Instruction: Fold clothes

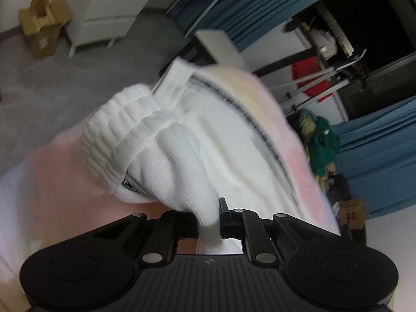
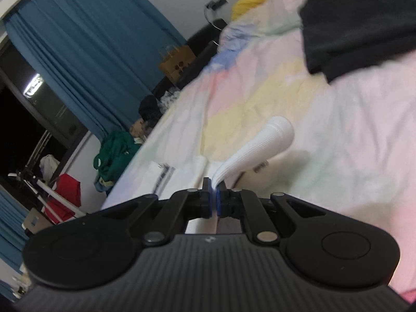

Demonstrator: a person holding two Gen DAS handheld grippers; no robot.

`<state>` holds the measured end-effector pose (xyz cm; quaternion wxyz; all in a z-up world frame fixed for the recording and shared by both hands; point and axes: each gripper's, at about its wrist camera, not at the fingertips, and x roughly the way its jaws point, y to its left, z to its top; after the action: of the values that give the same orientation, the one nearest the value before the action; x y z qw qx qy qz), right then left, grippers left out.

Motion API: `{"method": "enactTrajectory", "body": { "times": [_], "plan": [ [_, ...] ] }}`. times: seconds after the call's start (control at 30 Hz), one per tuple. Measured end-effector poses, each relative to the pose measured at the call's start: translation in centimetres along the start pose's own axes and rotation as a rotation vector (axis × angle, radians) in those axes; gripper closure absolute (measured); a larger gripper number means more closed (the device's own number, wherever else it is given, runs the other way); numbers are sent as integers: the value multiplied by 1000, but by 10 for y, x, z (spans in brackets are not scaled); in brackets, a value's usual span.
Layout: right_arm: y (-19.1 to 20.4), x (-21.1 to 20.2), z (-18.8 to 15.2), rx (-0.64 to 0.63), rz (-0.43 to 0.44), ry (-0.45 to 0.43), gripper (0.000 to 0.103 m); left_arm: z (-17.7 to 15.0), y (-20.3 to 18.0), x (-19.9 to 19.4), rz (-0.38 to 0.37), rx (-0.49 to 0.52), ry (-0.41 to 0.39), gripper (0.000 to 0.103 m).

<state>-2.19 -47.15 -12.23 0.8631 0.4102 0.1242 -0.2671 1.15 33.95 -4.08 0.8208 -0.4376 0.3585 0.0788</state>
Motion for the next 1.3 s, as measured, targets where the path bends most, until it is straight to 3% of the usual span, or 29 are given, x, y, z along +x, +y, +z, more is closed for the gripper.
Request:
{"method": "enactTrajectory", "body": {
  "times": [0.17,0.33,0.47,0.6,0.73,0.87,0.93,0.97,1.0,1.03,1.13,1.2,1.3],
  "plan": [
    [65,35,21,-105,16,-37,97,37,-42,19,-52,-17,-42,91],
    [132,113,32,-211,-16,-41,97,87,-82,78,-31,-30,-59,91],
    [168,198,18,-306,-60,-15,97,122,-106,149,21,-34,-62,91],
    [177,281,-8,-392,-86,39,97,143,-114,228,99,-13,-36,90],
    [178,331,-34,-489,-70,85,96,156,-111,281,142,-8,-9,88],
    [173,341,-37,-517,34,121,94,160,-105,298,140,12,11,83],
    [165,333,-33,-477,62,143,89,159,-104,293,112,26,19,74],
    [162,326,-29,-452,73,146,86,158,-103,291,97,33,22,63],
    [158,317,-26,-432,82,141,76,155,-103,286,82,45,25,54],
    [154,304,-23,-419,89,122,61,151,-104,278,69,56,21,51],
    [139,257,-20,-378,100,29,33,133,-103,242,11,62,-17,45],
    [125,224,-21,-347,121,-2,31,114,-100,213,-39,52,-55,24],
    [90,183,-26,-233,113,-16,29,78,-92,179,-57,22,-75,21]
  ]
}}
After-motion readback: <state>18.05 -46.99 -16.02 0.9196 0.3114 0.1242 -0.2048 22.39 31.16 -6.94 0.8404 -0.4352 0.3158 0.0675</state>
